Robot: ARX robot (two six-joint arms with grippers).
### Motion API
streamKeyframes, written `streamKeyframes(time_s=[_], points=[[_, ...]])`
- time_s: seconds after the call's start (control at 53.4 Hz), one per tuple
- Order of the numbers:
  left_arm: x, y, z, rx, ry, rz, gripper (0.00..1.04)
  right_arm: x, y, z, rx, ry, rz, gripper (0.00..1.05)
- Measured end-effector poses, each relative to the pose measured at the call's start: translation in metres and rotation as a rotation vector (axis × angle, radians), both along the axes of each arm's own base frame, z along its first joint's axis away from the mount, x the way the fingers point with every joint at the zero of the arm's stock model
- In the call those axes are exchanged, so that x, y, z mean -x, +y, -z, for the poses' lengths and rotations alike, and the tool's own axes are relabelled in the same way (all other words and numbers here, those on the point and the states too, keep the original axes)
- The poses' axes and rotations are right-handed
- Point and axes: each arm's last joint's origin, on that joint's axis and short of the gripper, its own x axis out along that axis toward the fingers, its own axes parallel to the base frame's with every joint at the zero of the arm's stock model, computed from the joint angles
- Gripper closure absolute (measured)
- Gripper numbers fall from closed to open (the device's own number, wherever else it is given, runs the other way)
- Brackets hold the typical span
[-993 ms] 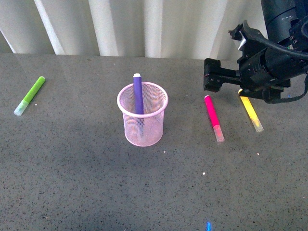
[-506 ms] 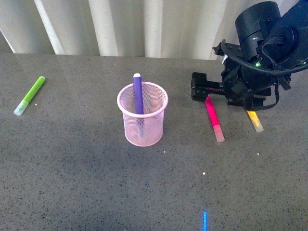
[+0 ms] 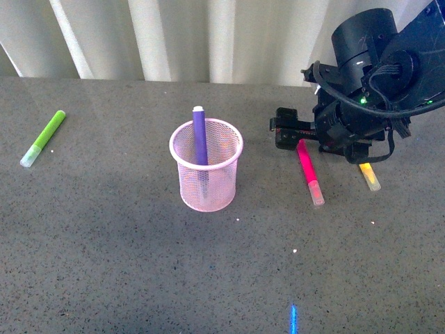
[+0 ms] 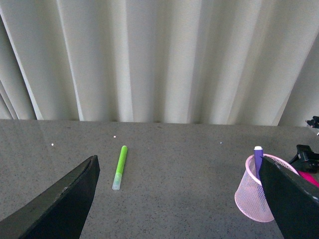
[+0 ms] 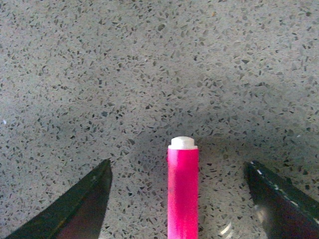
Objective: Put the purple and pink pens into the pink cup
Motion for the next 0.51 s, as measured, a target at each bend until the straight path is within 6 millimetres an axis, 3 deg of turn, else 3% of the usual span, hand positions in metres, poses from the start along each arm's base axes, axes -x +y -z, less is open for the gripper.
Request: streamKeyframes(time_s=[0.3,0.506], points=[[0.000,0.000,0.000,0.000,0.000,0.000,0.07,-0.002,-0.020,0.003,-0.016,0.004,0.043,0.89],[0.000,0.000,0.000,0.000,0.000,0.000,0.07,-0.003,-0.031,0.003,-0.052,-0.016,0.066,0.94]])
